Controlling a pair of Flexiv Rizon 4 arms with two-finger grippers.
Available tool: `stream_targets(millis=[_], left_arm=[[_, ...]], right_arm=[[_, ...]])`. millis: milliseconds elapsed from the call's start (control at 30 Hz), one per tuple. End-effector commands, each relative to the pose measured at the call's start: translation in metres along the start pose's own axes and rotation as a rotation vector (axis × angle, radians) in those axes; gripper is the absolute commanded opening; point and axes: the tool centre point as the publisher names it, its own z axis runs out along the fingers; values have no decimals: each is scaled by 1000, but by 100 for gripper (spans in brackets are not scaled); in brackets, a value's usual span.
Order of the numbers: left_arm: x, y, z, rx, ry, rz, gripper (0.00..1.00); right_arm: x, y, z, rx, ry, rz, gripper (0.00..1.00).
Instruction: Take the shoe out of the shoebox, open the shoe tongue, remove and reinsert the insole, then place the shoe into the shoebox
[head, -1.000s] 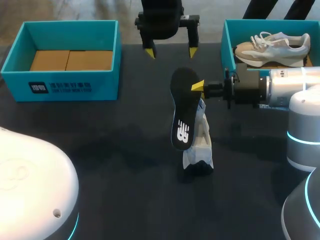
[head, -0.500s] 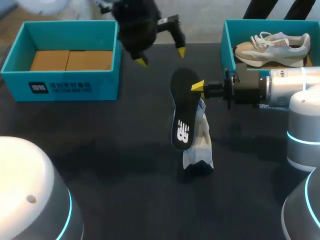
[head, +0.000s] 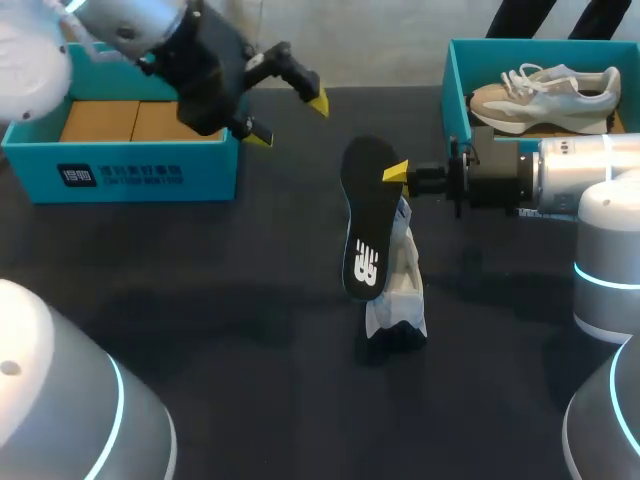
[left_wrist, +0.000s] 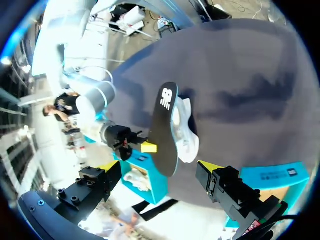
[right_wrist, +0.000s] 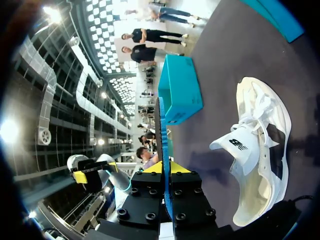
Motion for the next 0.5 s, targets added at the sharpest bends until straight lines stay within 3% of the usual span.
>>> stream_targets(millis=[33,500], left_arm=[[9,9,4,34,-349,9,100],[7,0,0,39,-501,183,100]], right_arm=[[1,0,1,-1,-5,0,0],[1,0,1,-1,-5,0,0]])
